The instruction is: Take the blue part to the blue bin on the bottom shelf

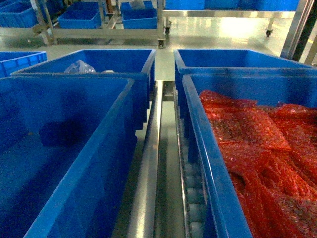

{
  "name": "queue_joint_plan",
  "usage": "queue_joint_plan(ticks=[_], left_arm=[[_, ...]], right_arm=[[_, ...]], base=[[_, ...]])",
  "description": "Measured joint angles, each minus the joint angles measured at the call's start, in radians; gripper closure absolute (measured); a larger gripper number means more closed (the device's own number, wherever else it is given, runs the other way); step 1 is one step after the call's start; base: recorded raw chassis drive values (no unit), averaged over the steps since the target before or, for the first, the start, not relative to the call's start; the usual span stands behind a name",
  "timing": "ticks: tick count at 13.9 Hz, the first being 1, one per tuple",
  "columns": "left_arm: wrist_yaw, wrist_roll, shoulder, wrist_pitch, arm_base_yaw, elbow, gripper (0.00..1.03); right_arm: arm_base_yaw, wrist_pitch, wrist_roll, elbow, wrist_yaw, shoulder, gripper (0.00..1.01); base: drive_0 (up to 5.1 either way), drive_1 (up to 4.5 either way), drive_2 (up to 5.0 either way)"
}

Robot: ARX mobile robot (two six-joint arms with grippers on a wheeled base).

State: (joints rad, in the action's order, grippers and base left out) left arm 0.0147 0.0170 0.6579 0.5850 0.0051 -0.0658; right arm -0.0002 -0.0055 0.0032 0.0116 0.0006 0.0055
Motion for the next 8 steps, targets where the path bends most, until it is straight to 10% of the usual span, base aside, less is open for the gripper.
queue_joint_plan(ticks=[8], left_arm=[[-0.014, -0.002, -0.262, -0.194, -0.007, 0.055, 1.01]], right_arm=[[0.000, 0.000, 0.000, 0.000, 0.000, 0.000, 0.03]], base=[[0.0, 0.00, 0.0]])
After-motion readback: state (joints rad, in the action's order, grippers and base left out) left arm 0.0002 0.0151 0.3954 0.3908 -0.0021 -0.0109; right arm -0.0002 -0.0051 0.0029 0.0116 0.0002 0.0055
